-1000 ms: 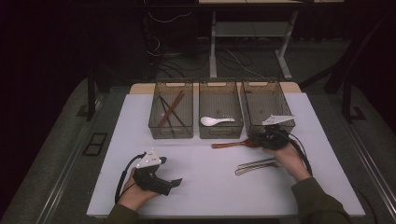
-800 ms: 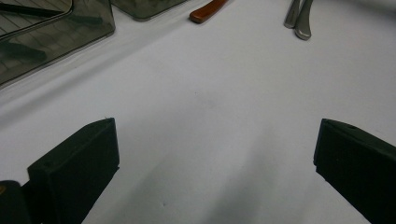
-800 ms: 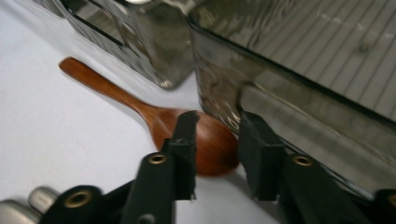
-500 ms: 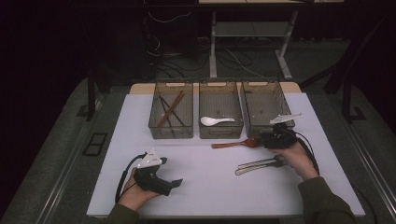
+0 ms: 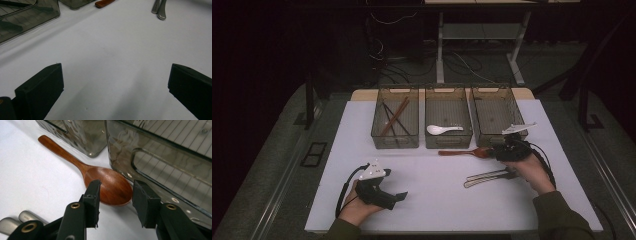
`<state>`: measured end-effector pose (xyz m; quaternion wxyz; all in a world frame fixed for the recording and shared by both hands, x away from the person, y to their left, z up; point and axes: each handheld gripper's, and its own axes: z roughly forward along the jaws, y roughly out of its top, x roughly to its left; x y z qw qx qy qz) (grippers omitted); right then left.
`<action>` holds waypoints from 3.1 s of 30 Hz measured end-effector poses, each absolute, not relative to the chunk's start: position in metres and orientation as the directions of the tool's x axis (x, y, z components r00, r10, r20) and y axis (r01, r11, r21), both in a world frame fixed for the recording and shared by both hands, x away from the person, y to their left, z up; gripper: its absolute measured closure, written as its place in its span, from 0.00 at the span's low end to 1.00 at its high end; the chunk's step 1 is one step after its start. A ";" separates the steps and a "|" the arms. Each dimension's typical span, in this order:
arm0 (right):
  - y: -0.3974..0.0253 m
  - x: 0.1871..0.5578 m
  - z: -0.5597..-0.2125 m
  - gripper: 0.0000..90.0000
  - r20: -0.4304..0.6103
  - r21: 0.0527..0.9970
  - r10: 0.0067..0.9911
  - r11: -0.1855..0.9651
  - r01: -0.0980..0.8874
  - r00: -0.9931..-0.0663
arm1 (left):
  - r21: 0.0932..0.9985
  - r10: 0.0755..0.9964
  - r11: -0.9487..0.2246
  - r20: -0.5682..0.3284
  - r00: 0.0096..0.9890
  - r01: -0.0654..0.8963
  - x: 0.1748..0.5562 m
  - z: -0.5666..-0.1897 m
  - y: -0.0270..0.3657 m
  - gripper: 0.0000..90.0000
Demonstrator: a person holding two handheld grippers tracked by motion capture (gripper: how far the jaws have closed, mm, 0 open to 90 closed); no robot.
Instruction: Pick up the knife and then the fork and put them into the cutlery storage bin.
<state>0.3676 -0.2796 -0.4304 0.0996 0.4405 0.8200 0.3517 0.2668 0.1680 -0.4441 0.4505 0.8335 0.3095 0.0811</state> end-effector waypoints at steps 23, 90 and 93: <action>-0.273 0.372 -0.443 0.78 0.160 0.633 0.760 0.411 0.656 -0.630 | 0.800 0.586 -0.404 -0.146 0.797 0.444 0.266 -0.444 0.168 0.00; -0.204 0.413 -0.379 0.77 0.049 0.759 0.752 0.400 0.514 -0.658 | 0.803 0.563 -0.401 -0.163 0.810 0.440 0.267 -0.447 0.169 0.00; -0.206 0.412 -0.377 0.71 0.057 0.765 0.753 0.389 0.513 -0.655 | 0.804 0.563 -0.401 -0.162 0.811 0.439 0.267 -0.447 0.169 0.00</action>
